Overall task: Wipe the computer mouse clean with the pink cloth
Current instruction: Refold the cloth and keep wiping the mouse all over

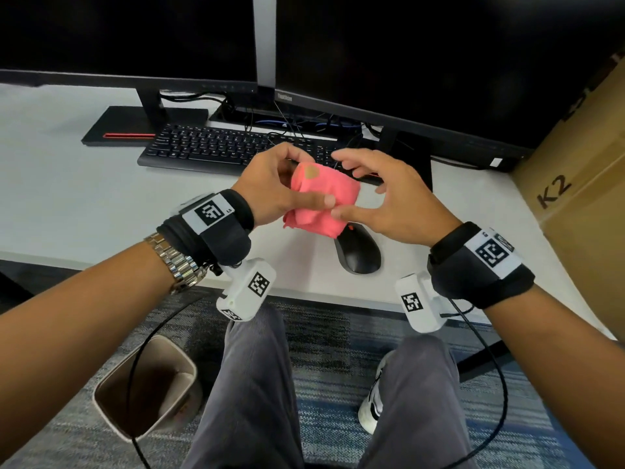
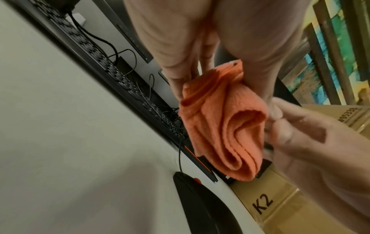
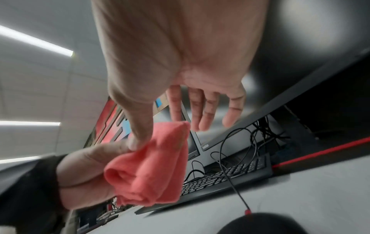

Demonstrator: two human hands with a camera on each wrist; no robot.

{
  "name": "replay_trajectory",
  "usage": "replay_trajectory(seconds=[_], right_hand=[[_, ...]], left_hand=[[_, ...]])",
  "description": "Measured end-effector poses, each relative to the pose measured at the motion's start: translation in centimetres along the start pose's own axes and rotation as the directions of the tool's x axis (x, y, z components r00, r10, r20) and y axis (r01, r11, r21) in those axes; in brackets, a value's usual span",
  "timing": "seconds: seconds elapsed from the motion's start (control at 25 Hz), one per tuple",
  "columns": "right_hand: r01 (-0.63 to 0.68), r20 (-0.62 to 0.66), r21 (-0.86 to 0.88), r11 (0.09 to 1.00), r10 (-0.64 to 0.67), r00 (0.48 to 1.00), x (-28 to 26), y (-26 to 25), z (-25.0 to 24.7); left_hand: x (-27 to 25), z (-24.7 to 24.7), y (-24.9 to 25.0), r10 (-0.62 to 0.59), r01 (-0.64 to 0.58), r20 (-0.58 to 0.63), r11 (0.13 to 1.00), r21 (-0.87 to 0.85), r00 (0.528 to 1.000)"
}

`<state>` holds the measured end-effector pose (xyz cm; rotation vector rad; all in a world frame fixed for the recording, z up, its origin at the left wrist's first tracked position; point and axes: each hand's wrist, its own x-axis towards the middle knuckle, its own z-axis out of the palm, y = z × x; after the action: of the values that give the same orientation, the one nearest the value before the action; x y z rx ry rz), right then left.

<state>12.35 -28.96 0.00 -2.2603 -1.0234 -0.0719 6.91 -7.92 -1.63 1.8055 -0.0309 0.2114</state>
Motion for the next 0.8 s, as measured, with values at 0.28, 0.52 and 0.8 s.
replay_trajectory(seconds=[0.28,0.52,0.8], right_hand=[[0.137,-0.033,0.065,0.988,-0.135,0.990,0.1,1.0,-0.3],[0.090,-0.232,0.032,0.995,-0.080,0.969,0.3,0.6,0.7],[-0.121,-0.200,-0.034,0.992,0.112,0.973,0.5,1.9,1.1]], left_hand=[[-0.4,-0.2,0.7,0.102,-0.117,0.326,0.993,0.025,0.940],[0.2,-0.7,1.7,0.064,-0.081,0.398,0.996,0.025,0.915],[0.8,0.0,-0.3,0.045,0.013,0.377,0.989,-0.150,0.925]])
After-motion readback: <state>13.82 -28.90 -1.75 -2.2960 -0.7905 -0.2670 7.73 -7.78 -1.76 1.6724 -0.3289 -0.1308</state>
